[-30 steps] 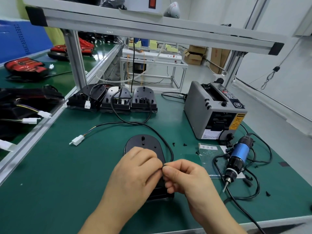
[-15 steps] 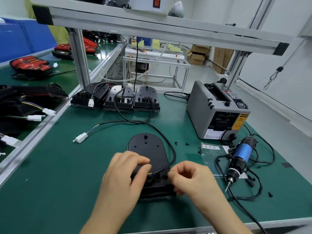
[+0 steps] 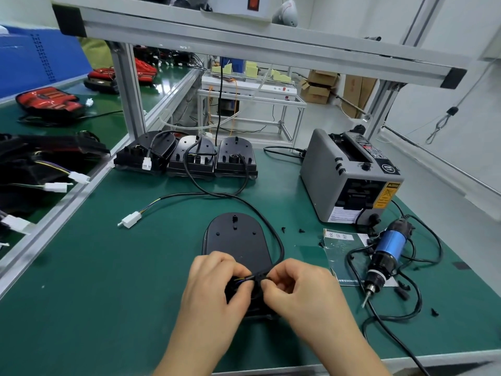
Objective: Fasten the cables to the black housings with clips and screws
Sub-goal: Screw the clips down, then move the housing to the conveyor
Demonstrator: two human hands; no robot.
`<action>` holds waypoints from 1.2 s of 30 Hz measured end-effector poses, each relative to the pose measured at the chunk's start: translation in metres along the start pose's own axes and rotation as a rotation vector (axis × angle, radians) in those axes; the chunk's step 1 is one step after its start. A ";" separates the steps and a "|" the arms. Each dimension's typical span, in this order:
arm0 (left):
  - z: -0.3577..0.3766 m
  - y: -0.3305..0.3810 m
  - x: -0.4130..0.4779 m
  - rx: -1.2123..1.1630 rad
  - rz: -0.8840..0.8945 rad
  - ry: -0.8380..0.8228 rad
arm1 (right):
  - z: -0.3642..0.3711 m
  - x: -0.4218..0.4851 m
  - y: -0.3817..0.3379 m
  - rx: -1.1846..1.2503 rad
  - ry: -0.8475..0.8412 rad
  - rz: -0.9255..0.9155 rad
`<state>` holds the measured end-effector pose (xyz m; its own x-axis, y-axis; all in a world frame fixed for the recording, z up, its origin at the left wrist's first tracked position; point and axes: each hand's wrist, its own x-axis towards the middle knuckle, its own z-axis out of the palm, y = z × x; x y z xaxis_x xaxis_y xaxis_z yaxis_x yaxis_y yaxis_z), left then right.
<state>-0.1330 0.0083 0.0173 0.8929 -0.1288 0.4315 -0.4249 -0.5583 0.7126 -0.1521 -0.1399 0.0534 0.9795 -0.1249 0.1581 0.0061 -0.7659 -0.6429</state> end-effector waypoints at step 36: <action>-0.002 -0.003 0.001 -0.131 0.027 -0.006 | -0.002 0.019 0.013 -0.119 0.093 -0.338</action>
<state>-0.1316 0.0113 0.0167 0.8817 -0.1469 0.4483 -0.4639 -0.4429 0.7673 -0.1338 -0.1535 0.0491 0.9038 0.0952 0.4172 0.2972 -0.8411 -0.4519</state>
